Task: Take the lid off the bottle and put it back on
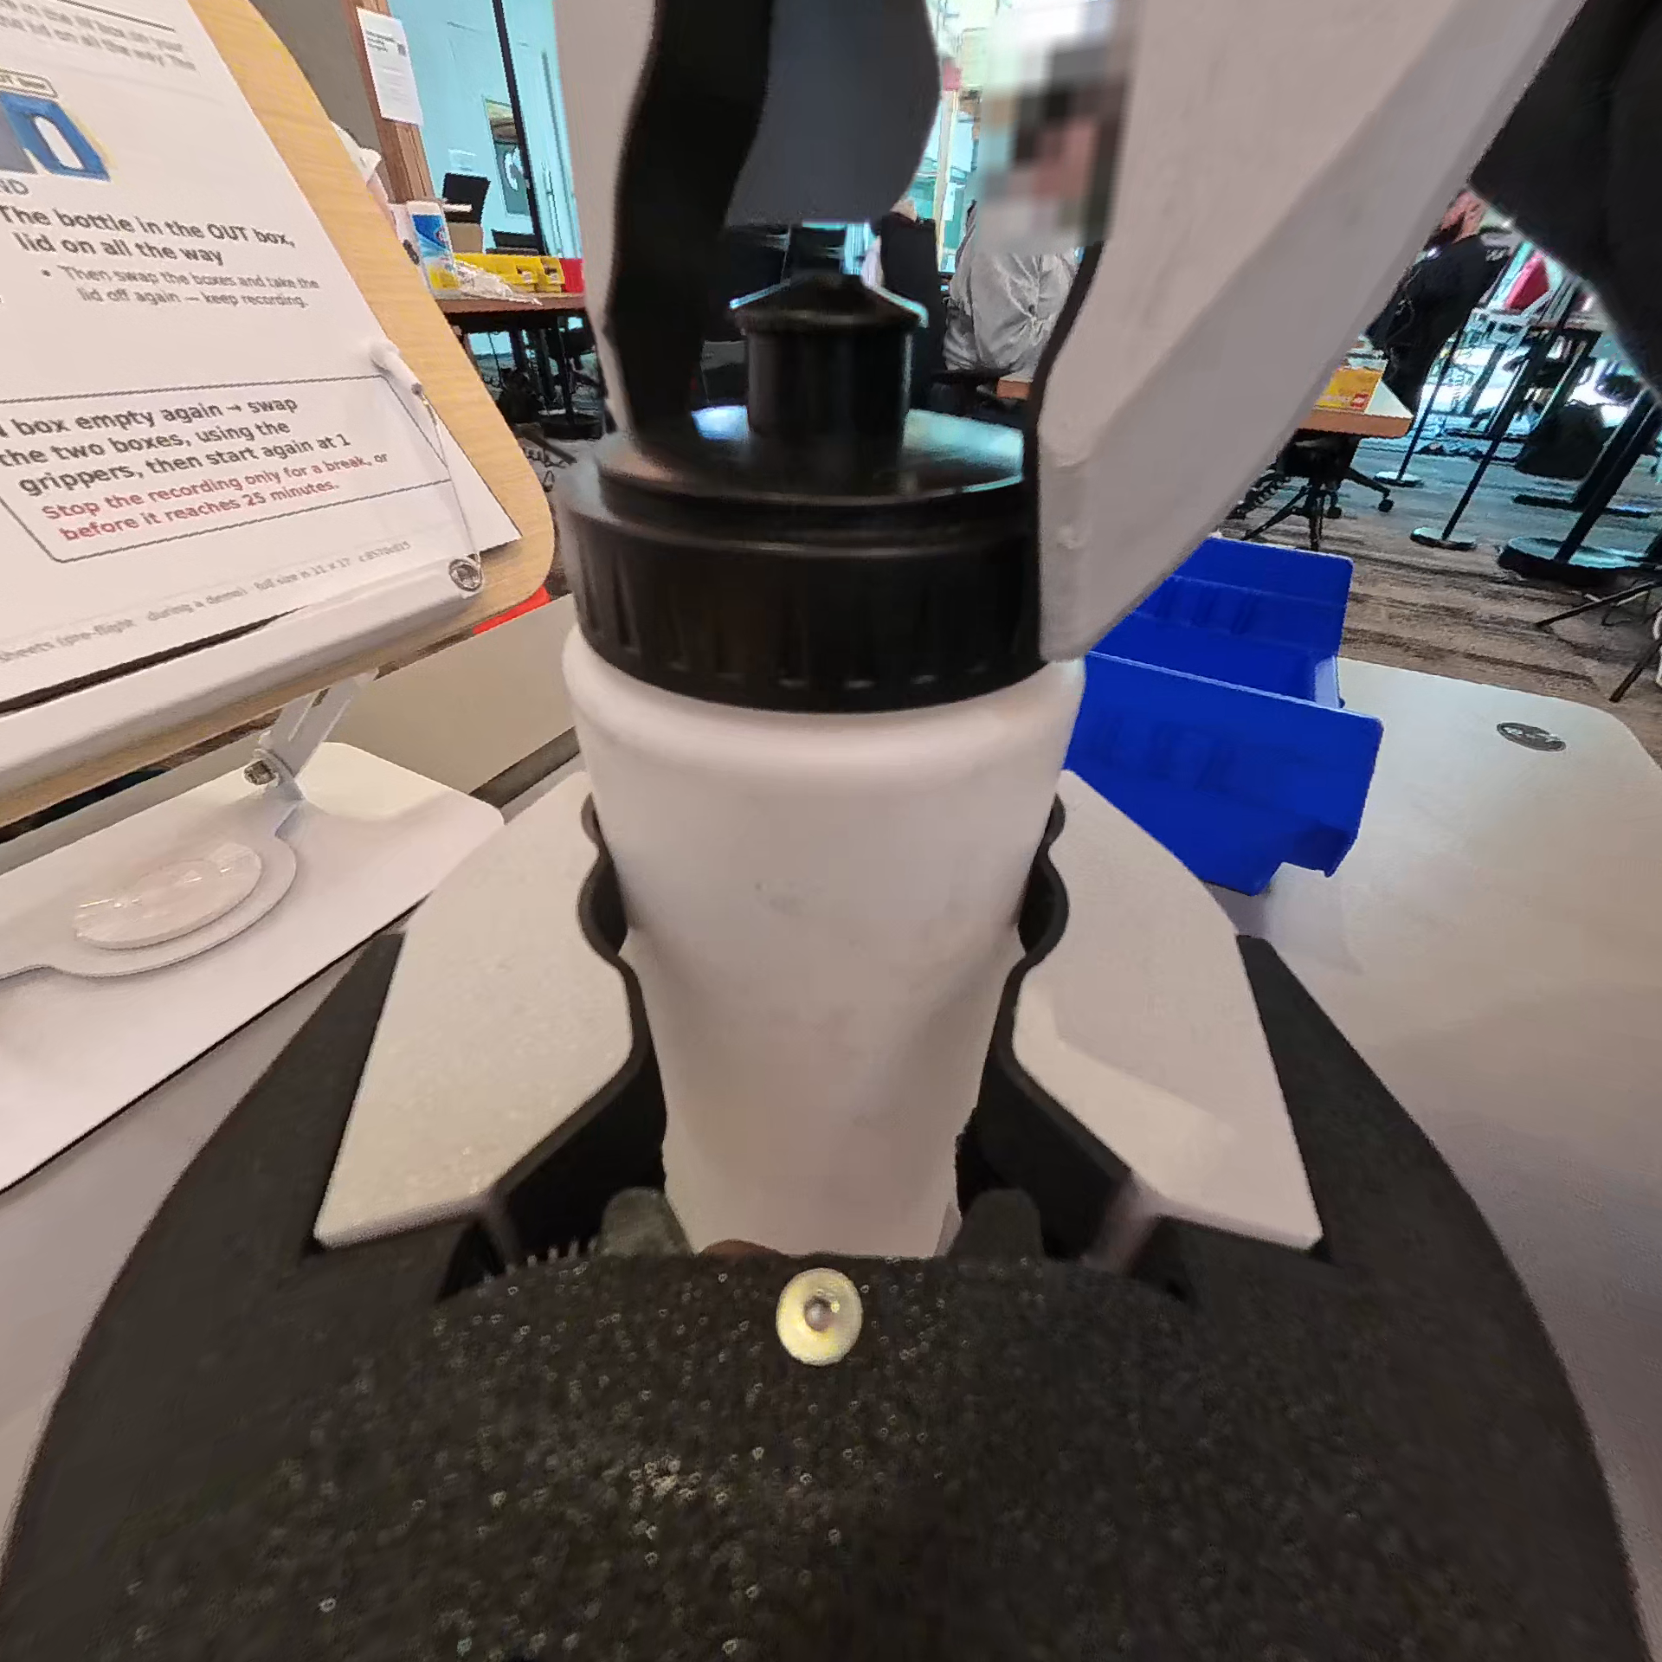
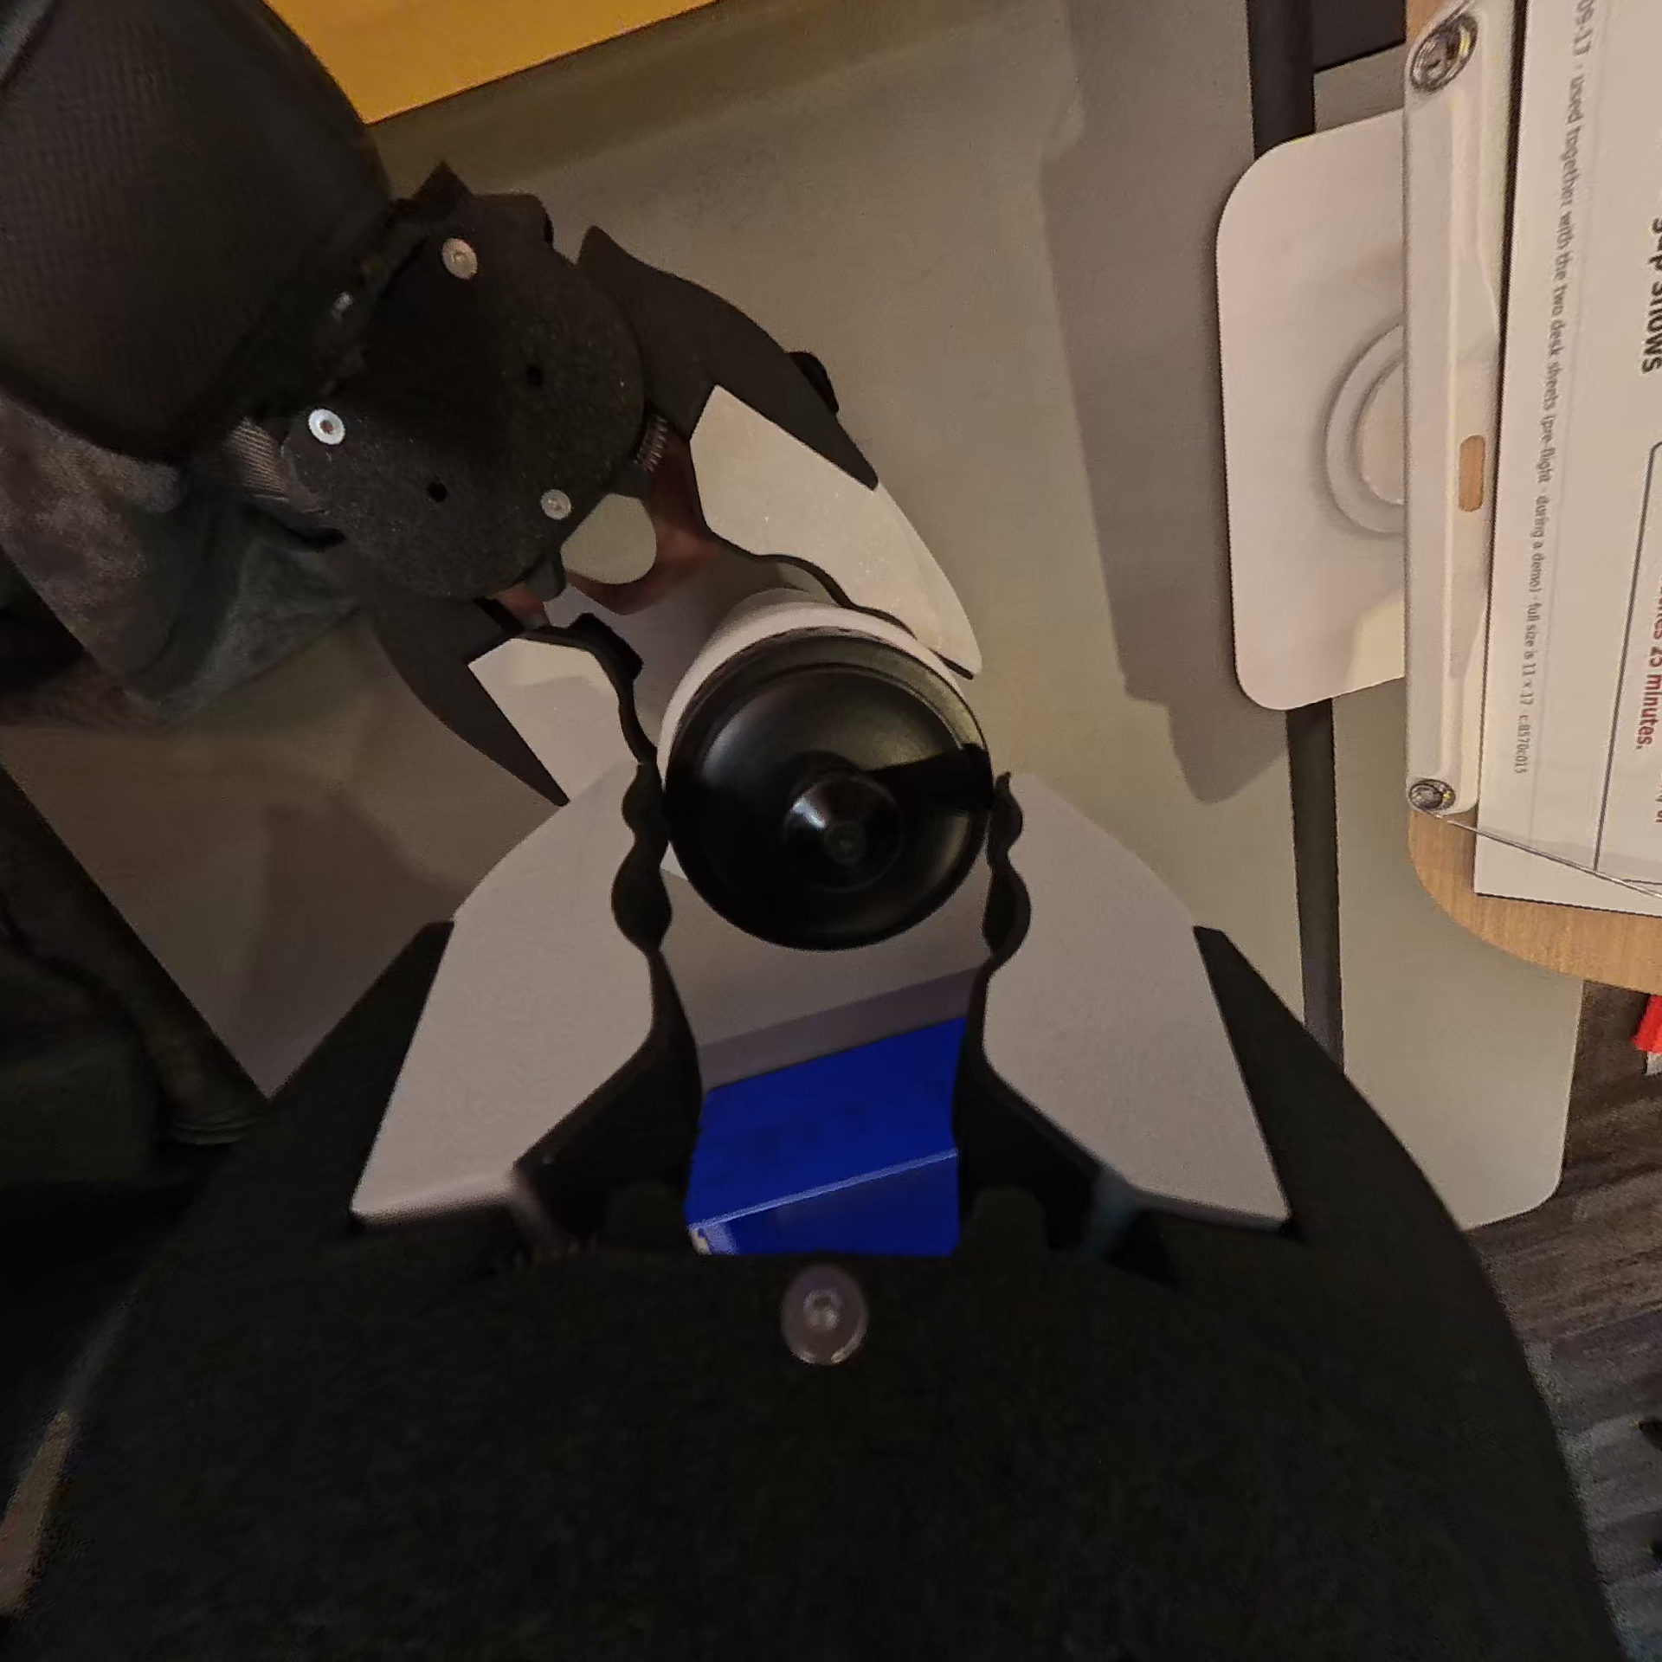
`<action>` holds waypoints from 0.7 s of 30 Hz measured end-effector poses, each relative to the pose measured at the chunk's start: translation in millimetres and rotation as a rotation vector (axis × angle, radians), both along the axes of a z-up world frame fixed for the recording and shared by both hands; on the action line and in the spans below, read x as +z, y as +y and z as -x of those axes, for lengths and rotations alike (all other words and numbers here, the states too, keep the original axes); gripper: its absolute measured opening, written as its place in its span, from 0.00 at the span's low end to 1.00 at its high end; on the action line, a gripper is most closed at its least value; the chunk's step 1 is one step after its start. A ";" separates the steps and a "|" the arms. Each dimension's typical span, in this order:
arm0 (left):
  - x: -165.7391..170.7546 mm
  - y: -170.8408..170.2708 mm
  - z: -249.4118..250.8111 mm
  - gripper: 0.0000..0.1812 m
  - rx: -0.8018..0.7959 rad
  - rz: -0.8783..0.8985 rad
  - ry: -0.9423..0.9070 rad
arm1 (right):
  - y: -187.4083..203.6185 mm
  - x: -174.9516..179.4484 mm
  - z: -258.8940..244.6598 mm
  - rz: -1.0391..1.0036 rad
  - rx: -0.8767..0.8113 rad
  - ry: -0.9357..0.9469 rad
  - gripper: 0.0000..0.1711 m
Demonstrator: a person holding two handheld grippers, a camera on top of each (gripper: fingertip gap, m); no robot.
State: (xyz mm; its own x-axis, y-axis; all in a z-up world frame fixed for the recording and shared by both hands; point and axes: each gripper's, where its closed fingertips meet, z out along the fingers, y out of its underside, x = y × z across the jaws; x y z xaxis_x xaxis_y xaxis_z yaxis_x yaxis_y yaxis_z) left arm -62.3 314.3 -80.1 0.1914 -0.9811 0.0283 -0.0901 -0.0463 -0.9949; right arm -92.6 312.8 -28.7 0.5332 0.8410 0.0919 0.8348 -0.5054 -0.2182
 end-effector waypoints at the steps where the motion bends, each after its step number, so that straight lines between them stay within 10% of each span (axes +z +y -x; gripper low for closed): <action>1: 0.0 -0.4 -0.1 0.48 -0.004 -0.001 0.000 | -0.7 -0.1 0.1 0.006 -0.001 -0.009 0.40; 21: 0.1 0.9 -1.8 0.48 -0.031 0.000 -0.021 | -0.1 -2.3 -3.3 0.010 0.171 -0.032 0.39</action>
